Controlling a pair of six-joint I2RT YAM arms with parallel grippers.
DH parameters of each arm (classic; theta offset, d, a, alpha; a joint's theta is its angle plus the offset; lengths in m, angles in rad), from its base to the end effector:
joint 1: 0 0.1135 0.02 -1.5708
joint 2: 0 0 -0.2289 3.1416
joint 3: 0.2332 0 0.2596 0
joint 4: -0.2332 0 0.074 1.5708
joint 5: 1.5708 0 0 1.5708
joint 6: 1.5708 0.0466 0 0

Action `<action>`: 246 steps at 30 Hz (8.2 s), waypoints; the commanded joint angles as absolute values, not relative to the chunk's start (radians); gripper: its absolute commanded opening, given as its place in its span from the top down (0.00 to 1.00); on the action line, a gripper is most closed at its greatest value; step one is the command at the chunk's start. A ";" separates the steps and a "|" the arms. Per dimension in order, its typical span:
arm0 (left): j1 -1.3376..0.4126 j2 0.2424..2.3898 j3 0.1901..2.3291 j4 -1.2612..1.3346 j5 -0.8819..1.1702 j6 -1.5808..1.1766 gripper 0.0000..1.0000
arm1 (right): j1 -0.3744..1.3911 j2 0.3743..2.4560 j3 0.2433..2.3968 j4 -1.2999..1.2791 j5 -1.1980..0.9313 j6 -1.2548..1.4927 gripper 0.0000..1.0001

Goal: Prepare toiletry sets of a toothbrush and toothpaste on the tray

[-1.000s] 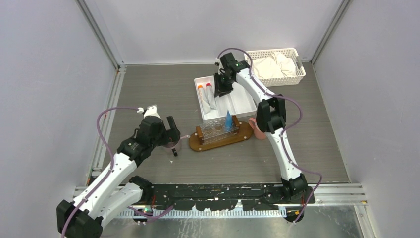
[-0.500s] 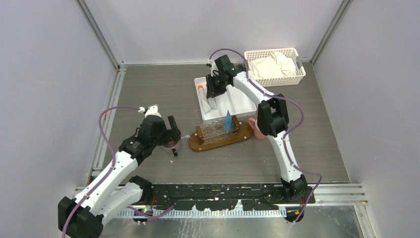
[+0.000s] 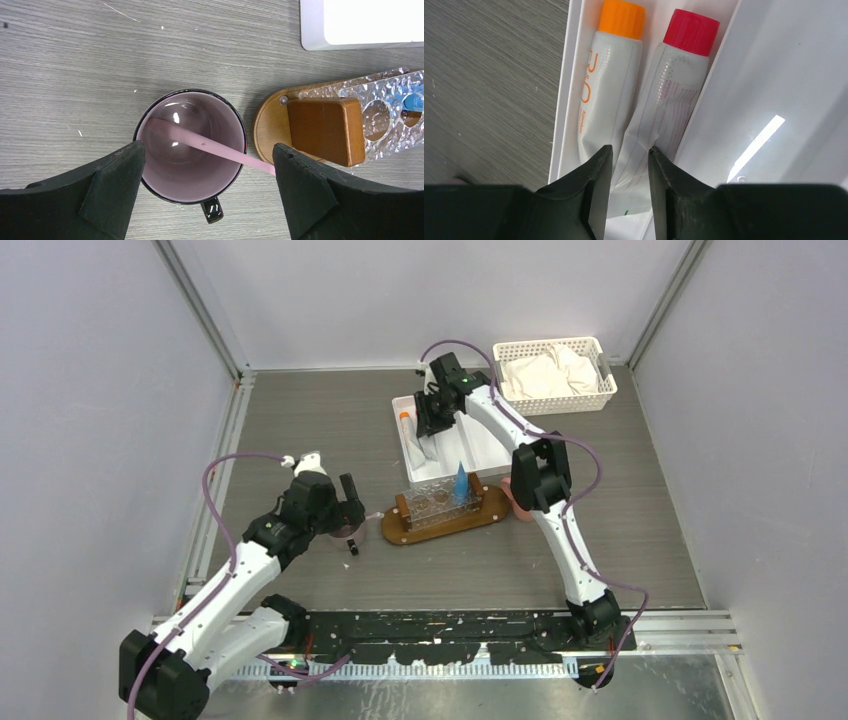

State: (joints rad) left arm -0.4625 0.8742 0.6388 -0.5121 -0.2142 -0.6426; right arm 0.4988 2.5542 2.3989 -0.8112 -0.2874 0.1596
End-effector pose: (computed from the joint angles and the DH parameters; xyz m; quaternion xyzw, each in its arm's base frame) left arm 0.2017 -0.0895 0.2072 -0.1245 0.9037 -0.1254 0.3900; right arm 0.4651 0.2684 0.1629 -0.2015 0.9241 0.2246 0.2345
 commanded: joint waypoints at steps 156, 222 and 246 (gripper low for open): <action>-1.327 1.226 1.418 -0.605 -0.885 0.222 0.39 | 0.545 1.691 1.685 -0.763 -0.756 0.851 0.96; -1.218 1.401 1.558 -0.868 -0.630 0.176 0.99 | 0.668 1.898 1.987 -1.102 -0.696 0.687 0.85; -1.097 1.453 1.666 -0.743 -0.583 0.229 0.99 | 0.443 1.718 1.753 -0.552 -0.752 0.926 0.00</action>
